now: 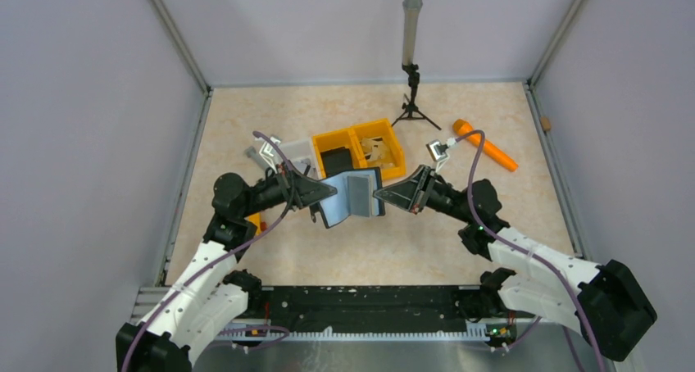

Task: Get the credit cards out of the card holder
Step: Remove the credit card from the card holder.

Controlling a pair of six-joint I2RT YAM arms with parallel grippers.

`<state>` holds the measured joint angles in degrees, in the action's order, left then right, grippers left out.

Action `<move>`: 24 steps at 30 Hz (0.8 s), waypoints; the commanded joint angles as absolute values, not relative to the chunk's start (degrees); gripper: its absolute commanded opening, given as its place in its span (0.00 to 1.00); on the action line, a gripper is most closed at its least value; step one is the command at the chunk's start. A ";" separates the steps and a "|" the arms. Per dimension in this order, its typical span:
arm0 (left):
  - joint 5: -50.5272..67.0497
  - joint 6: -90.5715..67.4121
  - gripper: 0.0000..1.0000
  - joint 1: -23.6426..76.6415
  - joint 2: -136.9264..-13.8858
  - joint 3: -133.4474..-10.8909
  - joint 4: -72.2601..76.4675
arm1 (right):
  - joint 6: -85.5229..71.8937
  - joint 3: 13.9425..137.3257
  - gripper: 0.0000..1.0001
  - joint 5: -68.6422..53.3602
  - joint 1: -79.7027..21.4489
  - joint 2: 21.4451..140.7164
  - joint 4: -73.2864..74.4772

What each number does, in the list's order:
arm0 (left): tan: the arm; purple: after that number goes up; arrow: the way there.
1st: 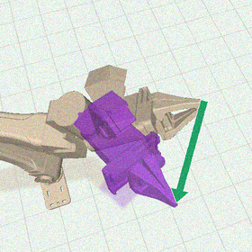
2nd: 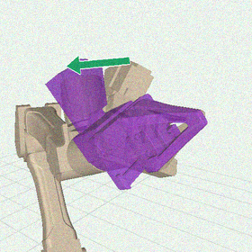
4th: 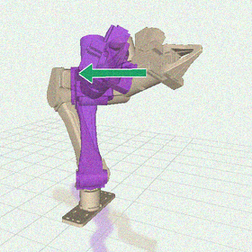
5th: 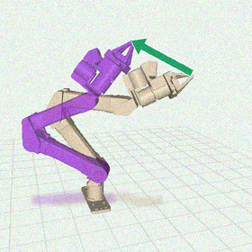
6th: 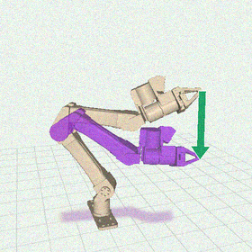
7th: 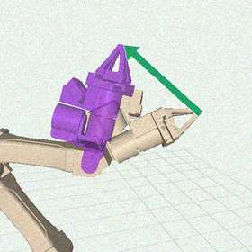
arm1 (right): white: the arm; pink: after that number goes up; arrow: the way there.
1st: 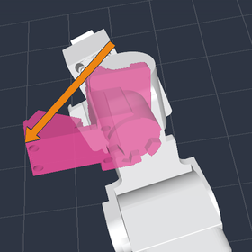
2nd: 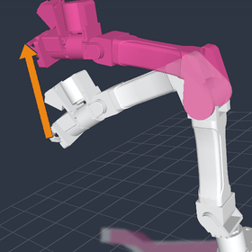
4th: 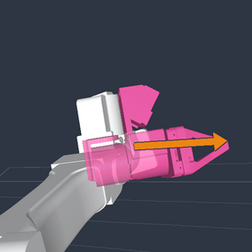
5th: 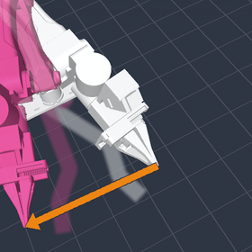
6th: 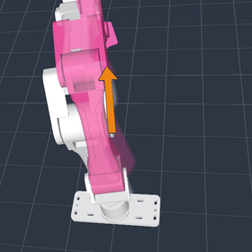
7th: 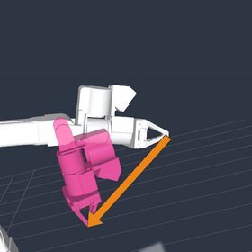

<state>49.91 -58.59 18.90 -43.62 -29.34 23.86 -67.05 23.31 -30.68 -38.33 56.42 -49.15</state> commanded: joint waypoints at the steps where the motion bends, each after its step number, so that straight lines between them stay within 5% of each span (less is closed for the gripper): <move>1: 50.54 -59.76 0.00 18.76 -43.31 -28.77 29.59 | -63.85 26.99 0.00 -30.70 -38.06 56.16 -46.62; 19: 52.78 -61.66 0.00 18.90 -45.69 -28.89 32.26 | -53.46 30.83 0.29 -28.93 -40.99 58.75 -36.85; 24: 52.42 -60.57 0.00 18.85 -46.51 -28.31 31.81 | -57.10 30.20 0.23 -32.08 -41.78 60.41 -46.46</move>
